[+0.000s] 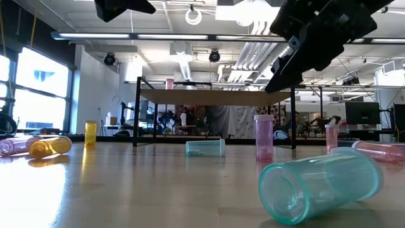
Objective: Pick and place medicine bottles onto shelf by color
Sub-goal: Put the middle violet pill bottle on the shelf
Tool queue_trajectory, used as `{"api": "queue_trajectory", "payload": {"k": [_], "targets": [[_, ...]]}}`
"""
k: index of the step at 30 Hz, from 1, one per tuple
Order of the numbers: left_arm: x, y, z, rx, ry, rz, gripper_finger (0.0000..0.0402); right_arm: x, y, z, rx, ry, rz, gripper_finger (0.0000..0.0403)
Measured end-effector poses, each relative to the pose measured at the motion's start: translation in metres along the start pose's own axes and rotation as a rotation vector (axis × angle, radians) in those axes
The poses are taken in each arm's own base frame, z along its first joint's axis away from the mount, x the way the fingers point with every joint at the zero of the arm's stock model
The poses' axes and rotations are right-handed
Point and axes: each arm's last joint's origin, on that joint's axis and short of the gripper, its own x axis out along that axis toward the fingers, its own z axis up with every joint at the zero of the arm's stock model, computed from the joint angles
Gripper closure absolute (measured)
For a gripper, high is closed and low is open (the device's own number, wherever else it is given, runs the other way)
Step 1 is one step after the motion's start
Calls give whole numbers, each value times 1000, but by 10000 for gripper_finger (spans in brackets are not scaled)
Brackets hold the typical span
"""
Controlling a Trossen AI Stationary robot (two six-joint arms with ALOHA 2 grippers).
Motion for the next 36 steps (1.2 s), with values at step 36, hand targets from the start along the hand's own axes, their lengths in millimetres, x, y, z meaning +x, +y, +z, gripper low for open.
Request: {"api": "queue_trajectory", "payload": {"k": [36], "targets": [[0, 3, -4, 24, 36, 29, 184, 62, -7, -23, 33, 69, 27, 285]]}}
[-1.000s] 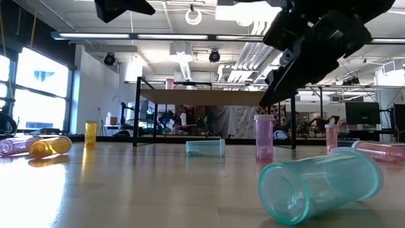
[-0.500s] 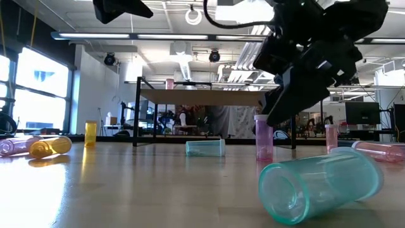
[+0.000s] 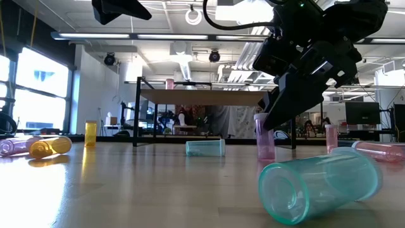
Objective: Pick and place medicine bottles onto shelf by color
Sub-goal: Put the middle violet pill bottle on the shelf
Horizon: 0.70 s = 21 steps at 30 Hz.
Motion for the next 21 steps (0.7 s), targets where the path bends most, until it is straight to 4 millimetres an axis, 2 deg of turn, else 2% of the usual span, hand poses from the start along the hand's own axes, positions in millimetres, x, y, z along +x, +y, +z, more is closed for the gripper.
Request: {"api": "queue_trajectory", "payload": {"k": [8, 16, 21], "targets": [[1, 2, 1, -4, -2, 7, 184, -2, 1, 4, 25, -13, 5, 295], [4, 19, 9, 2, 8, 82, 184, -10, -3, 48, 9, -78, -4, 296], [-4, 38, 21, 41, -16, 127, 184, -22, -17, 82, -4, -133, -48, 296]]}}
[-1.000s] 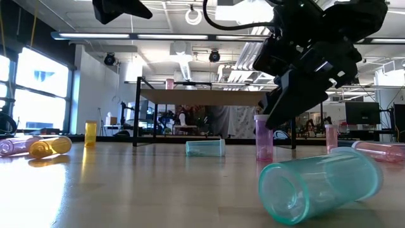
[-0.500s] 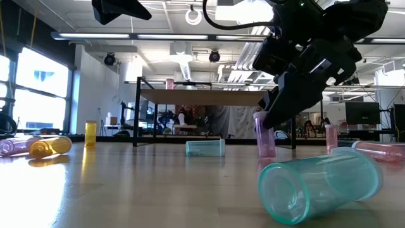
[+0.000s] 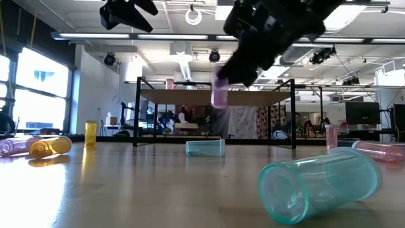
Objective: Pick and place medicine bottles onto shelf by color
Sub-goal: Put the middle violet pill bottle on the shelf
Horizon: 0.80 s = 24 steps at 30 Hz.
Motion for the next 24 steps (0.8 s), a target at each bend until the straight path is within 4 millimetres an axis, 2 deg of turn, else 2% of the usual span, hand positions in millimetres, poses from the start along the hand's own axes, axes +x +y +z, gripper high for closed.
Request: {"api": "queue_trajectory", "payload": {"k": [7, 13, 24], "targets": [[-24, 33, 16, 18, -82, 50, 184, -20, -35, 50, 9, -100, -121, 296], [-38, 52, 27, 22, -159, 84, 184, -46, -66, 89, 17, -210, -239, 296], [-36, 71, 33, 117, -151, 147, 184, -101, -121, 132, -20, -352, -512, 296]]}}
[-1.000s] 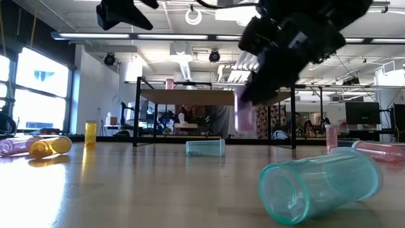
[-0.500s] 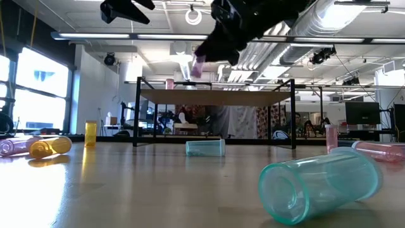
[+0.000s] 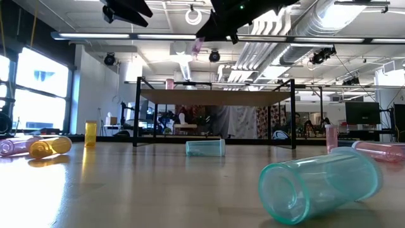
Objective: Pick and place medicine bottles onto shelf by color
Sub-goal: Put the middle violet pill bottle on the shelf
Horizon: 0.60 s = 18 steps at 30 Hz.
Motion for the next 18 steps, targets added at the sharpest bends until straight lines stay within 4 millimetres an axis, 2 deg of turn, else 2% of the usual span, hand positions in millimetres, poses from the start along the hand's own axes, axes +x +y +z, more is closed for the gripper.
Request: {"api": "queue_trajectory", "payload": {"k": [9, 14, 18], "targets": [[4, 8, 1, -17, 5, 40, 184, -14, -57, 34, -72, -5, -143, 296], [4, 9, 1, -24, 5, 44, 184, 0, -76, 35, -68, 109, -101, 296], [4, 9, 1, -25, 5, 44, 184, 18, -78, 24, -71, 221, -48, 296]]}}
